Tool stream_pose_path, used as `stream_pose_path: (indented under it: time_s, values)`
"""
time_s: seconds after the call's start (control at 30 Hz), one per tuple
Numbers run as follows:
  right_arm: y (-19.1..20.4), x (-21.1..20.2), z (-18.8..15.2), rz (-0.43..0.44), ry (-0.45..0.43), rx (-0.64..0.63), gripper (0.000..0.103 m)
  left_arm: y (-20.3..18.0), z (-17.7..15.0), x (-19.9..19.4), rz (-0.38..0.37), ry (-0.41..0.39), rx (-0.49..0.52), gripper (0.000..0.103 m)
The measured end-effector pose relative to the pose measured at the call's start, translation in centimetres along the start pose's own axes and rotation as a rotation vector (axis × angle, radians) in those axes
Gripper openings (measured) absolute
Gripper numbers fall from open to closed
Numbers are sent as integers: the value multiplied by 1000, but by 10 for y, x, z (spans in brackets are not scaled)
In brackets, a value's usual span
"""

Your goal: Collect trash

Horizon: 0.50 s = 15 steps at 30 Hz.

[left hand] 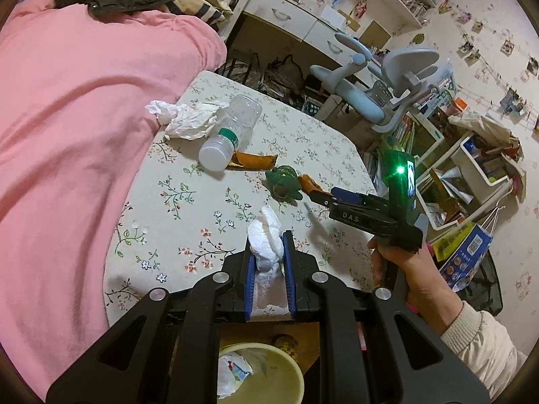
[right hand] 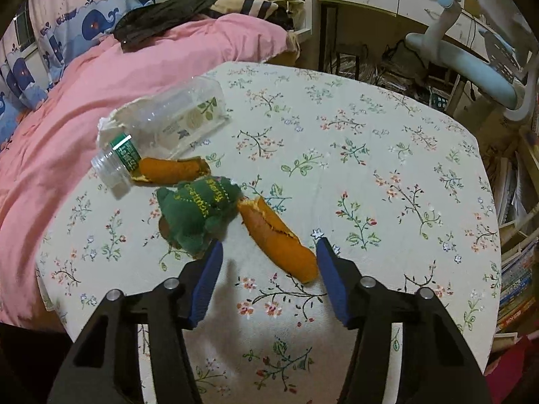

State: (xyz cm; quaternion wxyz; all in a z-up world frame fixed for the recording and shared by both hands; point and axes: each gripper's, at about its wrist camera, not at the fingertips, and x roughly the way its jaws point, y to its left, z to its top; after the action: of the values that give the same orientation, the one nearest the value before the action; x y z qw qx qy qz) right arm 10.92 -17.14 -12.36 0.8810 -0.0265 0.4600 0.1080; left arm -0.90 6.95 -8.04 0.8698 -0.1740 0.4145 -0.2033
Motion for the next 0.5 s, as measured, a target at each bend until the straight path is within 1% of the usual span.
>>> stream_pose_path:
  time_s: [0.1,0.13,0.17,0.23,0.4,0.5]
  values:
    - [0,4,1,2,13,-2,45,-1,0,1,8,1,5,15]
    - [1,5,0,-1,20,-7,41,-1,0,2,9,1,2,16]
    - [1,5,-1,-3,24,-10,32,-1,-1,1,9,1,0,16]
    - [0,6,-2,-2,36,-5,20,1,-1,1,11,-2,-7,17]
    - [-5,-2,-2,12,17,22,18,6,1,0,7,-4,-26,17]
    - [-6,-5,-1,18,7,35,16,10,2,2,28,3,-29,17]
